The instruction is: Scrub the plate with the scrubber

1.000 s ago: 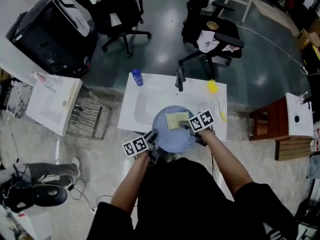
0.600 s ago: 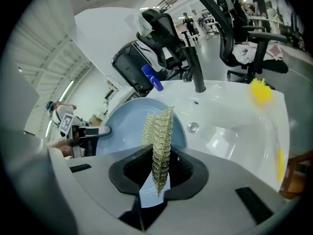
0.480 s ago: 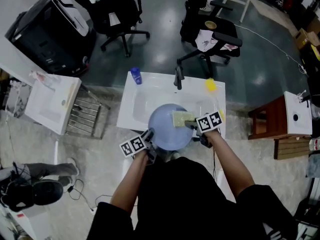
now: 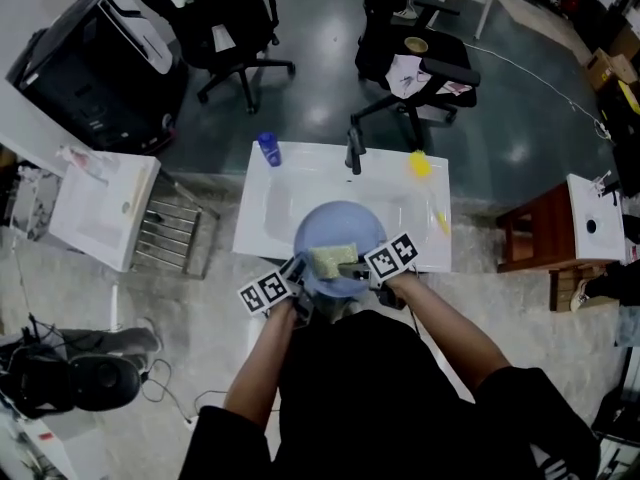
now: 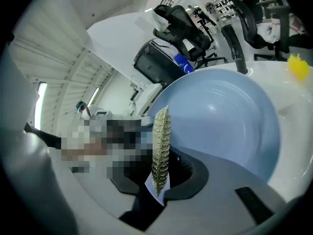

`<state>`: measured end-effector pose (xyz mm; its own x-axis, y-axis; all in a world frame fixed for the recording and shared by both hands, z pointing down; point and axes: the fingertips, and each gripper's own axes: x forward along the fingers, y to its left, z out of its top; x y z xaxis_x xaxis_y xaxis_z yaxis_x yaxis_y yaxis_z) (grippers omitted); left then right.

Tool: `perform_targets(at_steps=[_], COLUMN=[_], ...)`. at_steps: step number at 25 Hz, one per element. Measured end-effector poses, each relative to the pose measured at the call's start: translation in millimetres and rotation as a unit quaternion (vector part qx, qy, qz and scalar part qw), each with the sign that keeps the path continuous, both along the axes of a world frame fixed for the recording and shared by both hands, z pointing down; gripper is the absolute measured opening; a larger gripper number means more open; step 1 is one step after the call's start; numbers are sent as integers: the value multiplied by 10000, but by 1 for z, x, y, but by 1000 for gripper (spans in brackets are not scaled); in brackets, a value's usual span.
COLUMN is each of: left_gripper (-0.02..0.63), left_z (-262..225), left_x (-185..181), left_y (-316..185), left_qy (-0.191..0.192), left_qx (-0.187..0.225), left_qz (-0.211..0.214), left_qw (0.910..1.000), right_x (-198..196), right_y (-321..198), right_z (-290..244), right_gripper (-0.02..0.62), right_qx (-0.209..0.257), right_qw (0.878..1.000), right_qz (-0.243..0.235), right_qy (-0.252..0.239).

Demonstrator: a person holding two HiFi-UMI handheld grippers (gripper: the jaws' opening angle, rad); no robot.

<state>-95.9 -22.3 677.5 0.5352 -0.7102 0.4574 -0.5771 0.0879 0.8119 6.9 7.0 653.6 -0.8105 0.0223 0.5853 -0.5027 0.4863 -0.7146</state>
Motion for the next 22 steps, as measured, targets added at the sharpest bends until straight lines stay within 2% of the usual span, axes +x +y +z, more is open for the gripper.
perform_targets(at_steps=[7, 16, 22], left_gripper=[51, 55, 57], left_z=[-3, -8, -8], left_x=[-11, -13, -10], left_y=[4, -9, -27], left_qy=[38, -113, -247], left_qx=[-3, 129, 102], left_qz=[-187, -41, 158], left_qw=[9998, 9998, 9995], right_x=[16, 89, 102], right_y=[-9, -49, -61], right_z=[20, 46, 49], right_gripper=[60, 61, 60], right_qx=[134, 508, 492], right_qw=[9984, 9873, 9849], right_qz=[-195, 166, 254], right_qy=[506, 1495, 1640])
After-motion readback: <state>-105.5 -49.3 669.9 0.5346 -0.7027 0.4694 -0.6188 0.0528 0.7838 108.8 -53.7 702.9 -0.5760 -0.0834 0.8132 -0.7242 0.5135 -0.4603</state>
